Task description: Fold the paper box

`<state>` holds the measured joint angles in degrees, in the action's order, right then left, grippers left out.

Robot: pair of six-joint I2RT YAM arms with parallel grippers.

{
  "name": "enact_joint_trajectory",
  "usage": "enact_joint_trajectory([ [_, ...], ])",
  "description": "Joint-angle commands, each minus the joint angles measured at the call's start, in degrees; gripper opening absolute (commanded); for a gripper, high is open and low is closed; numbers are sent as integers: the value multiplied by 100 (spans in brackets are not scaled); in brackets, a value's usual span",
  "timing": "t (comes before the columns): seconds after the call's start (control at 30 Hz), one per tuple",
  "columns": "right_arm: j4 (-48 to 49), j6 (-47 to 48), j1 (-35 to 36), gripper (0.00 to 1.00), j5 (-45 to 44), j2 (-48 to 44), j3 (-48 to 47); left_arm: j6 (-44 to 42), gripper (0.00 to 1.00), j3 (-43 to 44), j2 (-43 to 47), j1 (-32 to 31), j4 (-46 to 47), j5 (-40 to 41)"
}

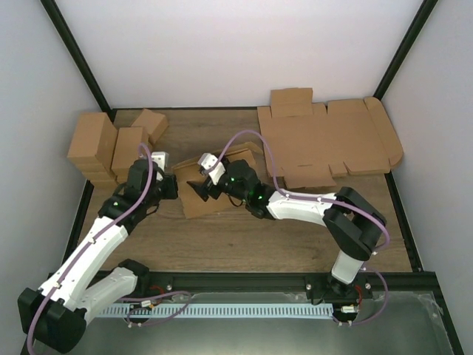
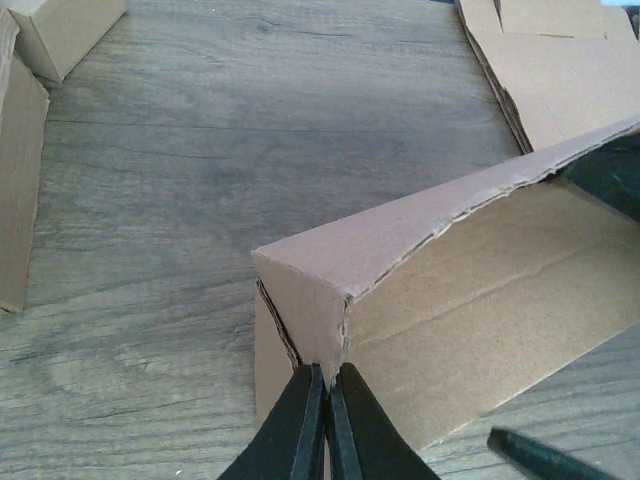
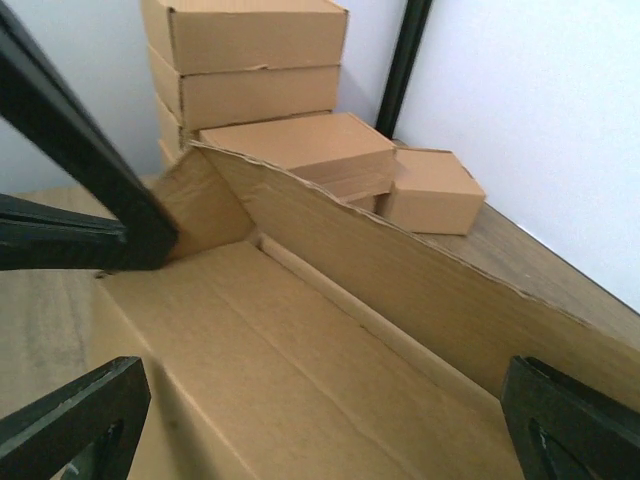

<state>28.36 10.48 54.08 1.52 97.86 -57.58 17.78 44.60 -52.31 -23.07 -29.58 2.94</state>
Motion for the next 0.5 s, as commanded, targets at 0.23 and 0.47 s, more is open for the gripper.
enact_joint_trajectory([
  [0.23, -103, -253, 51, 100, 485, -1068, 420, -53, 4, -15, 81, -30, 151, -193],
  [0.47, -491, -816, -131, 100, -377, -2067, 1013, -102, 4, -27, 90, -31, 156, -187],
])
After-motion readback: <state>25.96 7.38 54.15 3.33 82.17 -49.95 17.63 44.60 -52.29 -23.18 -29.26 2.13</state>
